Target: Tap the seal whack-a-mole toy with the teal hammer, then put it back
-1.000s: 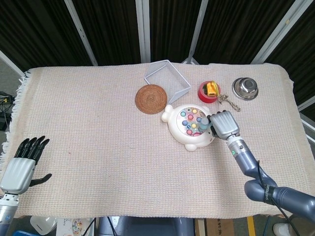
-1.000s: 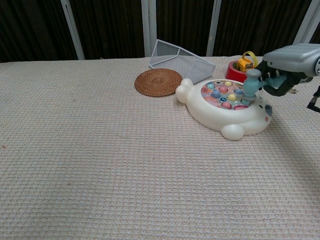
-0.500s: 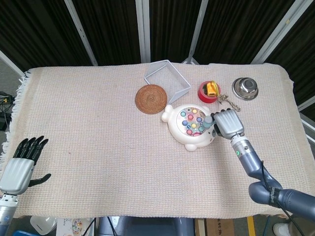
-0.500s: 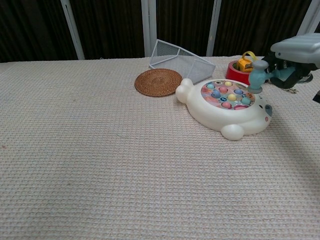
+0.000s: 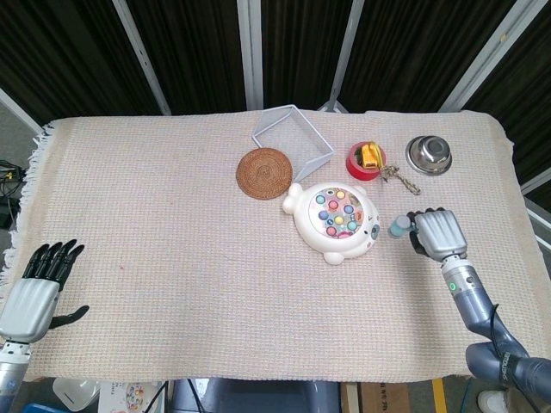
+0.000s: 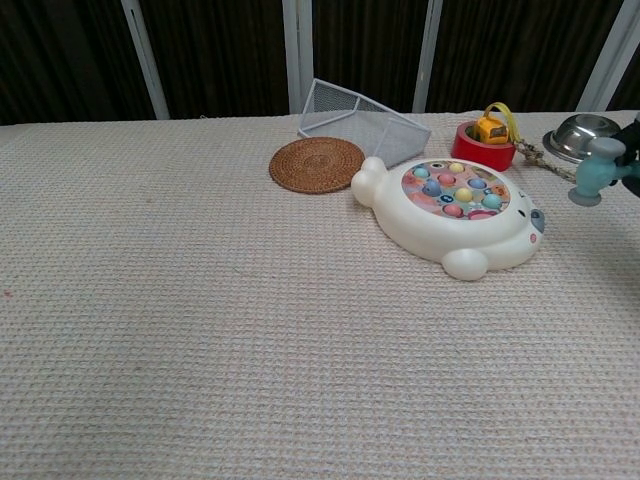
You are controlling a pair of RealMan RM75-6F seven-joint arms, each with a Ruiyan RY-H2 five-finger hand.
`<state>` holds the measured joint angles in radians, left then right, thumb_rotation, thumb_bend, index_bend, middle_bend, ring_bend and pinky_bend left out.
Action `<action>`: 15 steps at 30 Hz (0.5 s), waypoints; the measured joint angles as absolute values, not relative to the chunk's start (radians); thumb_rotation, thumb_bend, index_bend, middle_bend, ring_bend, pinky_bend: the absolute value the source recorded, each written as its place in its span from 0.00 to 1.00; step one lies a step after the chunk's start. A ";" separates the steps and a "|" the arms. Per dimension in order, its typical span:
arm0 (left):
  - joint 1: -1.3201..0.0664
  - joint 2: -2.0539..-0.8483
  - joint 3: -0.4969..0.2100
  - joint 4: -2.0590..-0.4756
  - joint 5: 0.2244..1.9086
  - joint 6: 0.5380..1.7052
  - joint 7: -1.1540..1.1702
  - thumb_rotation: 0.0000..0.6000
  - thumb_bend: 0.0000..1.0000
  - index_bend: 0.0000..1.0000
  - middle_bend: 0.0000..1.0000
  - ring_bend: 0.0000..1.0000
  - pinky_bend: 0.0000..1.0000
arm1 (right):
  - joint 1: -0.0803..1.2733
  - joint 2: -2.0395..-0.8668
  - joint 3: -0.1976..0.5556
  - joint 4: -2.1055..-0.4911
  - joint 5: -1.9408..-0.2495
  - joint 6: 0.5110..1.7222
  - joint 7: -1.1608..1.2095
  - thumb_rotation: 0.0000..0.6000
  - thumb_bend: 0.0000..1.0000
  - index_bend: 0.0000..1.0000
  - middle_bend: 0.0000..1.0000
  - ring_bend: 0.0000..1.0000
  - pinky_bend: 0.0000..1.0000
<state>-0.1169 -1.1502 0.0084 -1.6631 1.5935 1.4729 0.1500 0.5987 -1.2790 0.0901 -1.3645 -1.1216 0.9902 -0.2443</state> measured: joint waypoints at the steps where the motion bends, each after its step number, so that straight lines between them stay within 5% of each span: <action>1: -0.116 -1.150 0.009 -1.665 1.596 1.474 0.152 1.00 0.13 0.00 0.00 0.00 0.00 | 0.592 -1.287 0.086 -1.344 -1.127 0.990 -0.228 1.00 0.78 0.92 0.81 0.57 0.45; 15: -0.104 -1.143 0.014 -1.684 1.597 1.489 0.170 1.00 0.13 0.00 0.00 0.00 0.00 | 0.538 -1.439 0.065 -1.015 -1.177 0.921 0.018 1.00 0.66 0.79 0.71 0.47 0.39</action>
